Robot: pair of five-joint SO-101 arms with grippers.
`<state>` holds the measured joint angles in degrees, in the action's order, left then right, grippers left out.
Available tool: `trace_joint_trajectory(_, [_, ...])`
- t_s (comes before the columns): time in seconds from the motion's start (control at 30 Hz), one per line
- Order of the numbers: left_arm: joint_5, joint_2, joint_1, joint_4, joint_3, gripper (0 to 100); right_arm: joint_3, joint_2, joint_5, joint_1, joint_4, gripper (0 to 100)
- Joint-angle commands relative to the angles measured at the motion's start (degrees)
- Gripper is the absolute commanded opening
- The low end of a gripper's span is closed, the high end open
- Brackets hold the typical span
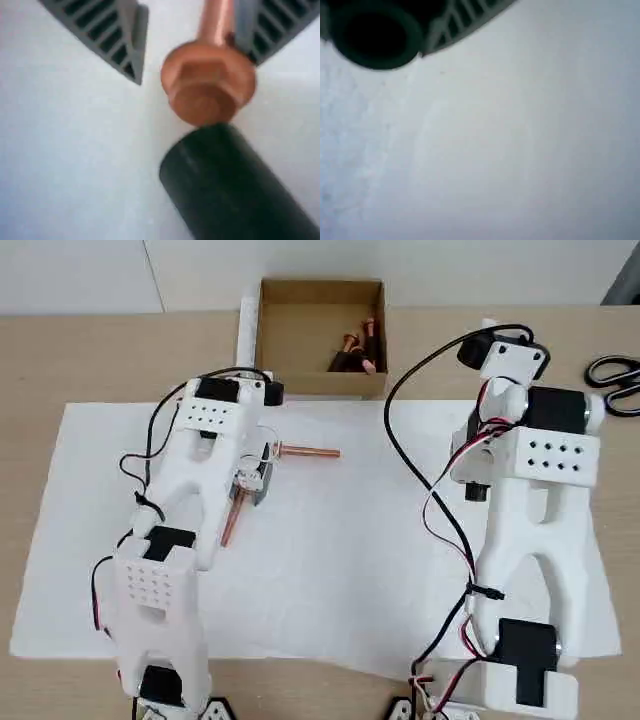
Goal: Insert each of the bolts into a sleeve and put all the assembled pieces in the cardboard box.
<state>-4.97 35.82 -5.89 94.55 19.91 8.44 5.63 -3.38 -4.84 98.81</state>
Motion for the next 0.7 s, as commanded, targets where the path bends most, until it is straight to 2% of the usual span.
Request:
trace_joint_trajectory(0.0, [0.35,-3.87,0.35,-3.6,-3.47,12,0.26,2.77,0.53,0.31,-0.04,0.4])
trace_joint_trajectory(0.33, [0.0,-4.04,2.29,-5.1,-5.41,12,0.26,2.77,0.53,0.31,-0.04,0.4])
trace_joint_trajectory(0.5, [-0.09,-4.22,1.93,-5.1,-5.49,0,0.26,2.77,0.53,0.31,-0.04,0.4])
trace_joint_trajectory(0.67, [-0.18,-4.4,1.93,-4.84,-5.49,1,0.26,2.77,0.53,0.31,-0.04,0.4])
